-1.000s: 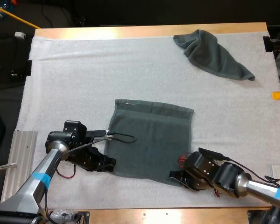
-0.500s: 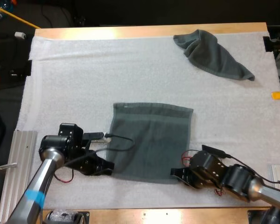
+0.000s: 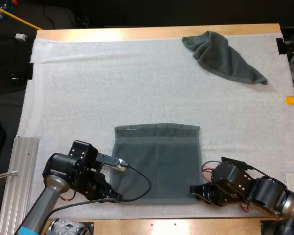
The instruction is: Pick towel from pile, fold and stack
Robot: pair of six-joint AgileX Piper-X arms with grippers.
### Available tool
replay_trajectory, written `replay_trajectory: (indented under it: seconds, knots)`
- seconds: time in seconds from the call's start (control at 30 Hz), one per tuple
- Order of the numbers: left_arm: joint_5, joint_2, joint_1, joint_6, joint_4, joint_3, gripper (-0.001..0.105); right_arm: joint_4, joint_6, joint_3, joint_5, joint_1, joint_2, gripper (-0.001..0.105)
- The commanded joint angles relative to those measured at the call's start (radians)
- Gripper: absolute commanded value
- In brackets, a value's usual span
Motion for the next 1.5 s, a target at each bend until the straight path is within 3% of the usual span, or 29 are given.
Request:
replay_trajectory:
  seconds: [0.0, 0.27, 0.43, 0.6, 0.8, 0.97, 1.3, 1.47]
  knots:
    - [-0.008, 0.005, -0.005, 0.006, -0.016, -0.005, 0.0, -0.006, -0.003, -0.009, -0.009, 0.002, -0.001, 0.0]
    - [0.154, 0.118, -0.005, -0.067, -0.182, -0.005, 0.0, -0.178, 0.113, -0.009, 0.041, -0.025, 0.054, 0.0]
    - [0.168, 0.231, -0.005, -0.152, -0.255, -0.022, 0.0, -0.263, 0.153, -0.009, -0.01, -0.133, 0.13, 0.0]
    - [0.203, 0.335, -0.005, -0.199, -0.324, -0.088, 0.0, -0.373, 0.153, -0.009, -0.1, -0.261, 0.211, 0.0]
    - [0.194, 0.434, 0.018, -0.204, -0.346, -0.206, 0.0, -0.461, 0.174, -0.009, -0.175, -0.346, 0.293, 0.0]
    - [0.193, 0.497, 0.09, -0.206, -0.357, -0.274, 0.0, -0.506, 0.177, -0.009, -0.173, -0.372, 0.335, 0.0]
    - [0.285, 0.603, 0.208, -0.188, -0.429, -0.28, 0.0, -0.604, 0.268, -0.009, -0.149, -0.434, 0.405, 0.0]
    - [0.282, 0.636, 0.24, -0.188, -0.482, -0.28, 0.0, -0.64, 0.285, -0.009, -0.143, -0.464, 0.432, 0.0]
